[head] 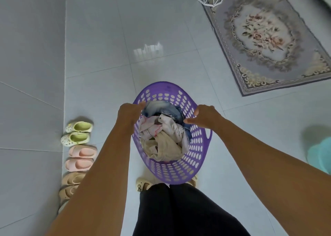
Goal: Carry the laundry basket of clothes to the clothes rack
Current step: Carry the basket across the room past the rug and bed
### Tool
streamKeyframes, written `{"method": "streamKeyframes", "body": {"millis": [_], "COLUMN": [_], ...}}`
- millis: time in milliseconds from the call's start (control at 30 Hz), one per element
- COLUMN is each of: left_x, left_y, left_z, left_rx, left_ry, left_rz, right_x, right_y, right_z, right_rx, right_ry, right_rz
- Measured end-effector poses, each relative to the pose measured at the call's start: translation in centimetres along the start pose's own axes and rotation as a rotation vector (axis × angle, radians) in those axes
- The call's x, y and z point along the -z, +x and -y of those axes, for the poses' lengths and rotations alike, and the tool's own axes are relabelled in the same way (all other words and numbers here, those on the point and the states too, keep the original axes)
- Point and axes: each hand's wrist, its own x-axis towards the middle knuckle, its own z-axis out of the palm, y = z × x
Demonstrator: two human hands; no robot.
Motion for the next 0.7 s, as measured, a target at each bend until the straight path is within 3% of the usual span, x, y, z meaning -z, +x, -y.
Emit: {"method": "streamKeyframes", "body": {"millis": [433,700], "left_x": [-16.4,-23.7], "left_y": [-2.9,-3.5], "left_z": [-9.0,-14.3], "left_rx": [-0.146,-0.298], "left_ry": [0.216,0.389], "left_rz": [0.21,0.367], "right_x": [6.1,6.9], "right_y": [-2.6,-5.6], "right_z": [-16.1,-22.0], "right_rx": [-0.271,-0.475], "right_ry": [0.172,0.37], "right_rz": [-0.086,-0.15]}}
